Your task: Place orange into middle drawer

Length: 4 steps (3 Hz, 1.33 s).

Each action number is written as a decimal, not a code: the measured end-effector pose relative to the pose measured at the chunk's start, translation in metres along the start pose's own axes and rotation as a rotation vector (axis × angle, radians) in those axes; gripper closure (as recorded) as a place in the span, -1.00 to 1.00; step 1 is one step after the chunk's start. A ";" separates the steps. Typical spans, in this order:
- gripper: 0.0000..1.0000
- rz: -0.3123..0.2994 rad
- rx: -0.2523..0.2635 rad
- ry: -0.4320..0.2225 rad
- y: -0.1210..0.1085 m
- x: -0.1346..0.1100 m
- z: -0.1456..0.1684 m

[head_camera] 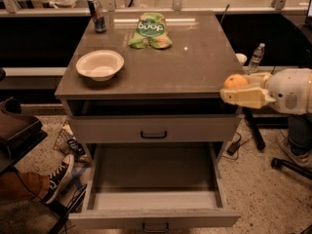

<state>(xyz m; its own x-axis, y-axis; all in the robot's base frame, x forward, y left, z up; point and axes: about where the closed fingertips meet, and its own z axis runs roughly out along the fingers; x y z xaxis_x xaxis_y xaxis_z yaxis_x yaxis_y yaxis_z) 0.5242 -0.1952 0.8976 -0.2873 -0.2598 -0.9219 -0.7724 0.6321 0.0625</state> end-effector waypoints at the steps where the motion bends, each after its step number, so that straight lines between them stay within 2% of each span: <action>1: 1.00 -0.002 -0.091 0.029 0.024 0.007 0.000; 2: 1.00 0.004 -0.091 0.034 0.016 0.006 0.011; 3: 1.00 0.016 -0.102 0.033 0.016 0.035 0.042; 4: 1.00 0.017 -0.136 0.050 0.027 0.090 0.087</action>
Offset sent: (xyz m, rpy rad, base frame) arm 0.0122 0.0161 -0.0171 0.0026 0.0605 0.0699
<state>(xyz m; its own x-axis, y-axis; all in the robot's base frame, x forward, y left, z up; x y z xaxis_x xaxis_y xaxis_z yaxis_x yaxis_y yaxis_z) 0.5269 -0.1384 0.7830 -0.3261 -0.2882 -0.9003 -0.8357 0.5330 0.1321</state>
